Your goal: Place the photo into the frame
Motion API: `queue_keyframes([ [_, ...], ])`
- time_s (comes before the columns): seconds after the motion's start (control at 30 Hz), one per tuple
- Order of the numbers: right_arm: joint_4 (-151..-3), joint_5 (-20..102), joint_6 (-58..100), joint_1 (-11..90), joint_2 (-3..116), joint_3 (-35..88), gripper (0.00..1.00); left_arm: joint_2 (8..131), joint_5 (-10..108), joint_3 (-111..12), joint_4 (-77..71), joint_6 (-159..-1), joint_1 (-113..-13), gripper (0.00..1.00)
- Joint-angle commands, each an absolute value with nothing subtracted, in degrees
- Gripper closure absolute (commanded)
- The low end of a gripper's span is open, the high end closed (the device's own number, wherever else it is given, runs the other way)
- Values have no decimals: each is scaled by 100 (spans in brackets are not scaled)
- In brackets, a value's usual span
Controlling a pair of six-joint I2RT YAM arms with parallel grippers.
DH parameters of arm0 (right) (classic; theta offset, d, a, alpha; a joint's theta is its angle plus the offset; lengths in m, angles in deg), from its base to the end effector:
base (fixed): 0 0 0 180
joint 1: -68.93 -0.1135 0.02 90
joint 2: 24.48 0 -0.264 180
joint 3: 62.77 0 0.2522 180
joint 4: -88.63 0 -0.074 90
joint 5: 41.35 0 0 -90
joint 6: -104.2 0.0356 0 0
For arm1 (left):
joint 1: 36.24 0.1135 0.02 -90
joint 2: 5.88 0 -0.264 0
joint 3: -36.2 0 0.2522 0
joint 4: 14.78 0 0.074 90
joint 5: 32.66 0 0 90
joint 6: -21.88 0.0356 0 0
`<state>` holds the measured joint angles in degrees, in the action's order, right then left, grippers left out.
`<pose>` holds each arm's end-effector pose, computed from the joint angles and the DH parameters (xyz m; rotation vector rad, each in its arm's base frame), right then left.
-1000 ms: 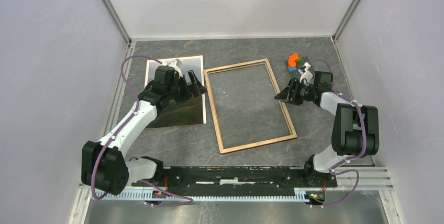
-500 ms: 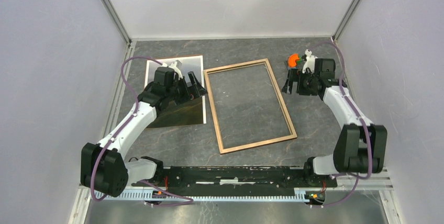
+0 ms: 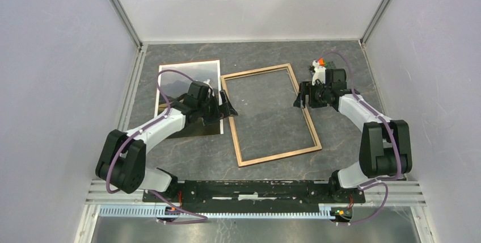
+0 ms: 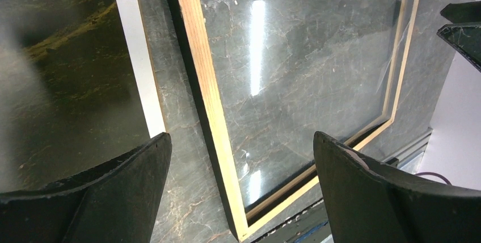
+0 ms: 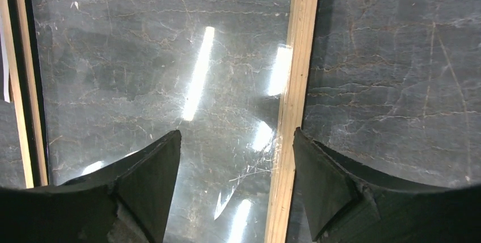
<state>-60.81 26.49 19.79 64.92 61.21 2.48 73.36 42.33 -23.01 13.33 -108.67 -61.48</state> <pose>0.3021 0.0346 0.2055 -0.1357 2.4440 0.5489 0.2493 -0.1277 0.2058 -0.2120 2.5405 -0.8105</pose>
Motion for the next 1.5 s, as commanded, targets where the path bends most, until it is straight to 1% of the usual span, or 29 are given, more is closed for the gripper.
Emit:
queue_keyframes([
  [0.0, -6683, 2203, 2049, 6652, 6291, 99, 26, 7526, 4524, -2239, 805, -11232, -6196, 0],
  [0.03, -6732, 2128, 2055, 6696, 6331, 71, 31, 7612, 4529, -2240, 774, -11241, -6193, 0],
  [0.13, -6808, 2007, 2042, 6781, 6452, 30, 37, 7853, 4503, -2265, 687, -11258, -6202, 0],
  [0.47, -6881, 1905, 2039, 6851, 6736, 4, 47, 8251, 4469, -2326, 408, -11325, -6234, 0],
  [0.73, -6985, 1887, 2068, 6852, 6865, -168, 49, 8454, 4451, -2407, 342, -11332, -6257, 0],
  [0.8, -7073, 1704, 2135, 6849, 6886, -269, 51, 8550, 4415, -2439, 294, -11349, -6277, 0],
  [1.07, -7662, 743, 2572, 6849, 6914, -734, 52, 8852, 4381, -2628, 162, -11452, -6430, 0],
  [1.47, -8222, 39, 3078, 6861, 6795, -1027, 52, 9186, 4328, -2956, 70, -11566, -6726, 0],
])
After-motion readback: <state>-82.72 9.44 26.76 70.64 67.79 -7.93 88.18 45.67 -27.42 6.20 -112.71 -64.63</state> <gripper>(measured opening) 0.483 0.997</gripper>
